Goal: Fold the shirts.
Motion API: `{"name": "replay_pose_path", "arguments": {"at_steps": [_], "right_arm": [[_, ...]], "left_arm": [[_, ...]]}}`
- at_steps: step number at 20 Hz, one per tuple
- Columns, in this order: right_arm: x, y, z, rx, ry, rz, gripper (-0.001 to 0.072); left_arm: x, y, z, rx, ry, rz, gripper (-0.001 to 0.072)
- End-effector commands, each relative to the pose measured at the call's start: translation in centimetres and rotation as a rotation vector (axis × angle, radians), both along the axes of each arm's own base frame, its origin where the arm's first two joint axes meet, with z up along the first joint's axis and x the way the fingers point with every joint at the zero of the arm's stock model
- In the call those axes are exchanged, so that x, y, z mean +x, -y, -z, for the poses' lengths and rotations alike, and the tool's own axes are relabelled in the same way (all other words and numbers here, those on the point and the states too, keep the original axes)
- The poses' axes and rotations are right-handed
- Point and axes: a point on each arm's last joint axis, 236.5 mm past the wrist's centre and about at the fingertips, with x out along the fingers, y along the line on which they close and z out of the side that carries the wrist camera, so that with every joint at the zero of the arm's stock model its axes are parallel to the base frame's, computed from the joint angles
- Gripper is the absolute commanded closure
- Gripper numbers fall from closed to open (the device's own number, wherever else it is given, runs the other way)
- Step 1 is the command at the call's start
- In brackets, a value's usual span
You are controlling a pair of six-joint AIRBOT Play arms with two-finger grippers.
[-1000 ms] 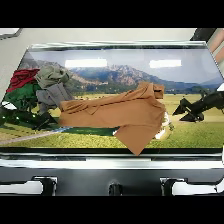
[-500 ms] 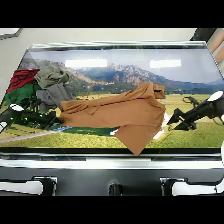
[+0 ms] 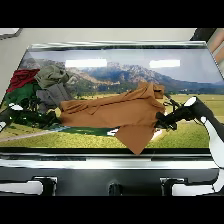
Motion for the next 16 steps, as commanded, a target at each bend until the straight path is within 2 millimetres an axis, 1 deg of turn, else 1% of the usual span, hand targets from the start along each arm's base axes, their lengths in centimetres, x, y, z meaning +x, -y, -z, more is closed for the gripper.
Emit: {"name": "replay_pose_path", "arguments": {"at_steps": [1,2,3,4,5,6,7,8,9,10,11,12,13,14,15,16], "right_arm": [[2.6,0.1,-4.0,-0.043,0.126,-0.056,0.0677],[4.6,1.4,-8.2,-0.11,0.244,-0.086,0.0677],[7.1,2.9,-14.1,-0.199,0.413,-0.099,0.0677],[9.2,4.2,-21.1,-0.292,0.613,-0.106,0.0677],[10.2,5.3,-30.4,-0.4,0.857,-0.099,0.0677],[9.5,6.3,-39.8,-0.513,1.093,-0.06,0.0676],[6.6,7.0,-49.7,-0.623,1.337,0.014,0.0677],[2.4,7.5,-57.4,-0.707,1.524,0.092,0.0677],[-2.7,7.6,-63.2,-0.76,1.67,0.181,0.0677],[-7.1,7.4,-66.3,-0.77,1.752,0.249,0.0677],[-11.0,7.2,-67.9,-0.78,1.803,0.29,0.0677],[-13.8,6.7,-68.6,-0.787,1.831,0.299,0.0678],[-15.9,6.5,-69.0,-0.8,1.85,0.308,0.0678],[-17.8,6.3,-69.3,-0.813,1.869,0.318,0.0678],[-19.2,6.3,-69.7,-0.824,1.886,0.329,0.0678],[-20.1,6.4,-69.9,-0.828,1.897,0.347,0.0678]], "left_arm": [[1.5,0.2,-4.4,0.004,0.098,0.053,0.068],[3.5,-0.3,-8.3,0.049,0.217,0.052,0.068],[5.8,-0.6,-14.4,0.104,0.392,0.046,0.068],[7.5,-0.6,-21.7,0.158,0.588,0.035,0.068],[8.0,-0.2,-31.1,0.217,0.824,0.019,0.068],[6.8,0.2,-40.1,0.281,1.046,-0.01,0.068],[3.7,0.7,-49.3,0.348,1.28,-0.048,0.0679],[-0.2,0.9,-56.3,0.4,1.457,-0.104,0.0679],[-4.7,1.3,-61.6,0.429,1.588,-0.172,0.0679],[-8.7,1.7,-64.6,0.428,1.669,-0.229,0.068],[-12.2,2.5,-66.5,0.402,1.731,-0.266,0.0679],[-14.8,3.2,-67.5,0.383,1.77,-0.28,0.0679],[-16.9,3.8,-68.2,0.378,1.803,-0.286,0.0679],[-18.5,4.2,-68.6,0.387,1.829,-0.287,0.068],[-19.6,4.3,-68.9,0.406,1.847,-0.292,0.068],[-20.2,4.1,-69.0,0.415,1.85,-0.307,0.0679]]}}
